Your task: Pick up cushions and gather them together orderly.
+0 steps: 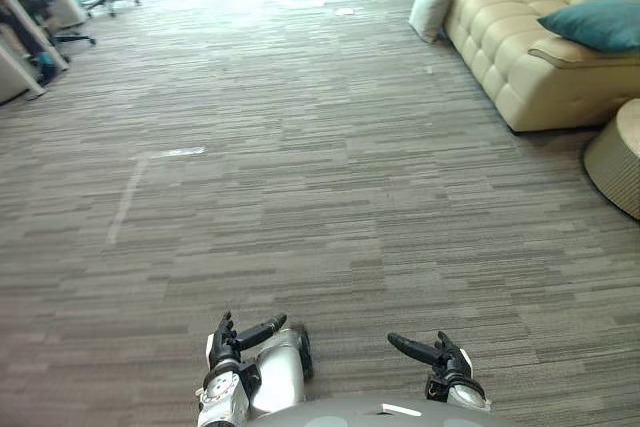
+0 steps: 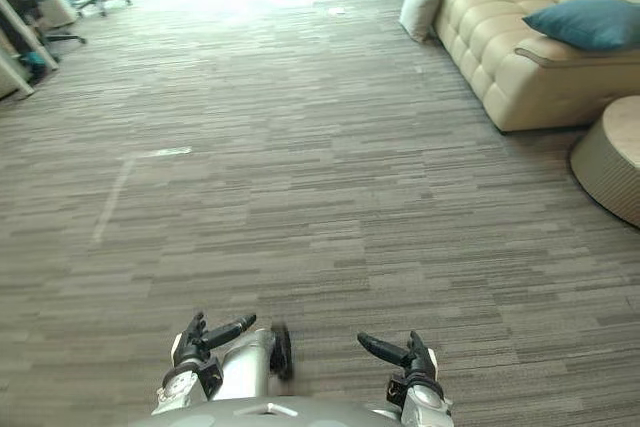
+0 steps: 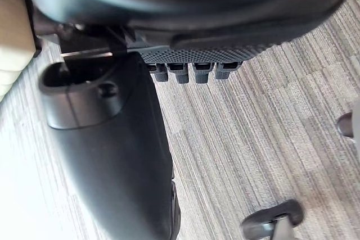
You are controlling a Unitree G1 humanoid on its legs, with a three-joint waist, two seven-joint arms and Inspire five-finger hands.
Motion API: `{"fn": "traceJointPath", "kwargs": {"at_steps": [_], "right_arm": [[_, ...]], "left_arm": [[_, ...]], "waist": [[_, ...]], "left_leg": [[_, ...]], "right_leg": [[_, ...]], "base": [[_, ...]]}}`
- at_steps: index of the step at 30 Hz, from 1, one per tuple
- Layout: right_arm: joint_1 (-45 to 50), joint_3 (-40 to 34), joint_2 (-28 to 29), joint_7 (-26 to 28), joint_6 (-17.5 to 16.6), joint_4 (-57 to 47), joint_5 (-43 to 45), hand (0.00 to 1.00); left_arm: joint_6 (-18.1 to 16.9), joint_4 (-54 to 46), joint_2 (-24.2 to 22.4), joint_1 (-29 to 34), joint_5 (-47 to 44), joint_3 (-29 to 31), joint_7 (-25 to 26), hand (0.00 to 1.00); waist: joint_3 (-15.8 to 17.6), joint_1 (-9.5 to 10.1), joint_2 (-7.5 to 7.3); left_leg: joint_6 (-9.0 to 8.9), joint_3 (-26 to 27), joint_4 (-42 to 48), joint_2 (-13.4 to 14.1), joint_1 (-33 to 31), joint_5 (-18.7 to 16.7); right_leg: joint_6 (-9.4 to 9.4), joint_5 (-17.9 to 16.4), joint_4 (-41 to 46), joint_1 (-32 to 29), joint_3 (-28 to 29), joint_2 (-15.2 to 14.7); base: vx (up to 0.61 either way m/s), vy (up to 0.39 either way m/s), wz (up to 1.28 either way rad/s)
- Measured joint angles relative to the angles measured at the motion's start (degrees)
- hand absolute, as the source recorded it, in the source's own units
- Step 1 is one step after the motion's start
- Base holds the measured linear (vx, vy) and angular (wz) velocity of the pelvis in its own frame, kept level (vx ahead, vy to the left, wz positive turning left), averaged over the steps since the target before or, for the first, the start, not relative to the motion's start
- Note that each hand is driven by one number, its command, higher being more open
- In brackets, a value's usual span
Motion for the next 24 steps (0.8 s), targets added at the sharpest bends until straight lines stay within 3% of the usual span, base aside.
{"fn": "traceJointPath", "kwargs": {"at_steps": [1,2,3,4,5,6,7,8,9,10,11,12,13,15,16,17,18,19,20,21,22,23,24], "right_arm": [[0.0,0.0,0.0,0.0,0.0,0.0,0.0,1.00],[0.9,-0.5,1.8,0.1,0.0,-0.1,-0.1,1.00],[1.5,-0.7,2.5,0.2,0.0,0.0,-0.1,1.00],[1.6,-0.7,2.5,0.2,0.1,0.2,-0.1,1.00],[1.3,-1.1,2.5,0.7,0.4,0.3,-0.2,1.00],[1.1,-1.2,2.2,0.8,0.2,0.0,-0.3,1.00],[1.0,-1.0,1.8,1.2,0.2,-0.3,-0.8,1.00],[1.0,-1.0,1.2,1.6,-0.2,-1.3,-1.6,1.00],[1.6,-1.1,0.4,1.7,-0.6,-3.2,-2.1,1.00],[1.8,-1.2,0.3,1.6,-0.8,-4.0,-2.2,1.00],[2.0,-1.4,0.3,1.3,-1.6,-5.7,-2.3,1.00],[1.9,-1.9,0.5,1.3,-1.9,-6.2,-2.3,1.00],[1.7,-2.1,0.6,1.4,-2.0,-6.2,-2.3,1.00],[1.5,-2.5,0.5,1.3,-2.4,-6.3,-2.2,1.00],[1.1,-3.0,0.4,1.4,-2.3,-6.1,-1.5,1.00],[0.1,-3.0,-0.4,1.3,-2.1,-5.5,-1.7,1.00],[-0.5,-3.0,-0.4,1.3,-2.0,-5.4,-1.8,1.00],[-0.7,-4.0,-0.4,1.3,-2.1,-5.3,-1.8,1.00],[-0.4,-5.1,-0.4,1.8,-1.8,-5.9,-0.6,1.00],[0.3,-3.9,0.2,1.7,-2.0,-6.9,-1.1,1.00],[0.2,-3.9,-0.4,2.0,-1.8,-7.4,-1.4,1.00],[0.2,-3.0,-1.7,2.0,-1.8,-7.4,-1.7,1.00],[0.1,-2.8,-1.6,1.7,-1.8,-7.4,-1.7,1.00]], "left_arm": [[0.0,0.0,0.1,0.0,0.0,0.0,0.0,1.00],[0.0,-0.2,1.5,-0.2,-0.1,0.2,-0.1,1.00],[0.2,0.1,2.4,-0.5,-0.1,0.1,0.0,1.00],[0.2,0.5,2.7,-0.7,-0.1,0.0,0.1,1.00],[0.3,1.9,3.1,-1.3,0.1,-0.2,0.4,1.00],[1.0,3.9,3.4,-2.1,0.1,-0.5,0.8,1.00],[1.4,4.3,3.5,-2.2,0.1,-0.9,1.0,1.00],[1.9,4.5,3.4,-2.2,0.1,-1.6,1.3,1.00],[1.8,4.5,3.1,-1.3,0.2,-3.4,1.4,1.00],[1.8,4.5,3.1,-1.0,0.2,-4.2,1.4,1.00],[1.8,4.5,3.2,-0.8,0.3,-6.1,1.3,1.00],[1.8,4.7,3.3,-1.0,0.4,-6.5,1.1,1.00],[1.8,5.0,3.3,-1.3,0.6,-6.5,1.0,1.00],[1.7,6.4,3.2,-2.2,0.8,-7.6,1.0,1.00],[1.8,7.0,2.6,-2.2,1.1,-8.4,0.7,1.00],[1.8,8.0,1.5,-2.8,1.3,-8.3,0.4,1.00],[1.7,8.0,1.0,-2.8,1.3,-8.3,0.1,1.00],[1.6,7.6,-1.0,-3.4,1.5,-8.5,-0.8,1.00],[1.5,7.7,-2.1,-3.8,2.0,-8.3,-0.9,1.00],[1.4,7.5,-1.5,-2.1,2.6,-9.3,-1.1,1.00],[1.5,7.9,-2.1,-2.4,2.7,-9.4,-1.1,1.00],[1.5,7.5,-2.1,-2.1,3.3,-9.9,-1.6,1.00],[1.7,6.8,-1.9,-1.9,3.3,-8.7,-1.5,1.00]], "waist": [[0.0,0.01,-0.12],[-1.0,0.01,-3.60],[-1.2,0.00,-5.30],[-1.2,-0.05,-5.72],[-1.2,-0.24,-5.83],[-1.0,-1.11,-5.64],[-0.9,-1.27,-5.48],[-0.5,-1.52,-4.99],[0.2,-2.42,-3.06],[0.1,-2.76,-2.55],[0.1,-3.43,-2.14],[0.2,-3.59,-2.18],[0.2,-3.66,-2.32],[0.1,-4.30,-2.89],[-0.2,-5.23,-2.95],[-0.4,-5.36,-0.61],[-0.2,-5.01,-0.27],[0.0,-5.94,-0.35],[0.0,-6.49,-0.90],[-2.2,-6.74,0.05],[-1.7,-7.21,2.00],[-2.1,-7.11,3.87],[-1.9,-6.69,4.54]], "left_leg": [[0.07,0.1,0.2,0.0,0.0,0.1],[0.18,2.2,5.4,-2.2,-0.3,-1.9],[0.71,2.9,7.0,-4.0,0.7,-4.7],[0.85,3.1,7.7,-4.9,1.5,-6.1],[1.51,3.0,8.3,-6.6,4.2,-9.8],[2.11,2.0,6.9,-8.2,8.2,-12.5],[2.30,1.8,6.1,-8.7,10.0,-13.2],[2.55,1.4,3.5,-9.5,15.3,-14.9],[2.46,0.0,-0.8,-9.4,22.7,-16.4],[2.12,-0.5,-2.4,-9.1,25.0,-16.8],[1.24,-2.1,-6.2,-8.5,30.6,-18.0],[0.89,-2.9,-7.7,-8.0,33.2,-18.8],[1.23,-3.3,-8.4,-7.8,34.5,-19.5],[0.89,-5.1,-11.9,-7.5,40.5,-20.7],[0.32,-7.4,-13.4,-7.2,43.7,-21.3],[0.25,-8.4,-13.6,-5.3,44.8,-20.5],[-0.10,-8.9,-13.4,-5.2,44.7,-19.1],[-1.23,-10.9,-12.1,-5.7,45.6,-14.3],[-3.32,-11.6,-10.8,-6.2,46.4,-12.3],[-4.60,-13.4,-4.2,-5.4,44.9,-12.7],[-7.33,-14.6,2.4,-3.4,43.2,-12.9],[-17.16,-16.9,16.4,-1.3,36.6,-8.1],[-17.11,-17.8,28.3,-0.4,30.9,-6.4]], "right_leg": [[0.02,0.0,0.2,0.0,0.1,-0.1],[0.95,0.3,7.9,-2.5,0.6,-4.1],[2.79,1.7,15.4,-4.9,0.6,-6.1],[2.95,3.6,20.2,-6.5,0.8,-6.7],[2.33,13.8,33.2,-11.9,0.7,-7.5],[3.65,22.7,45.1,-17.7,0.1,-8.7],[3.14,21.4,49.2,-19.8,-0.4,-9.2],[1.94,16.9,55.9,-24.7,-1.1,-9.5],[1.34,12.4,57.6,-30.2,-4.1,-8.4],[1.39,11.0,56.9,-32.6,-5.4,-8.0],[1.57,7.9,53.0,-39.6,-9.2,-6.7],[1.54,7.4,48.3,-43.4,-11.2,-6.0],[1.37,7.3,44.8,-45.0,-12.1,-5.6],[1.98,10.8,25.3,-48.6,-14.8,-4.8],[-1.52,20.7,21.1,-48.1,-14.9,-4.6],[-5.85,18.8,22.1,-46.7,-16.8,-3.7],[-6.52,17.5,23.7,-46.8,-16.7,-3.8],[-8.28,13.9,31.7,-47.7,-16.8,-6.7],[-7.60,11.6,38.7,-50.6,-17.3,-8.1],[-7.63,10.2,29.2,-47.8,-17.4,-6.5],[-7.61,8.7,29.8,-45.7,-18.8,-5.2],[-7.65,7.1,27.6,-42.9,-19.7,-2.4],[-7.43,6.2,25.6,-40.2,-19.9,-0.7]], "base": [[0.72,0.283,-0.53],[0.70,0.273,-0.11],[0.57,0.206,-0.07],[0.71,0.258,0.22],[0.73,0.252,0.33],[0.73,0.251,0.34],[0.87,0.248,0.23],[0.84,0.192,0.16],[0.83,0.159,0.17],[0.67,0.057,0.36],[0.67,-0.006,0.42],[0.67,-0.039,0.44],[0.54,-0.065,0.43],[0.76,-0.174,0.68],[0.99,-0.273,0.82],[0.68,-0.202,0.64],[0.93,-0.315,0.57],[0.69,-0.291,0.57],[0.73,-0.401,0.66],[0.39,-0.323,0.39],[0.47,-0.336,0.23],[0.48,-0.277,0.04],[0.60,-0.274,-0.10]]}}
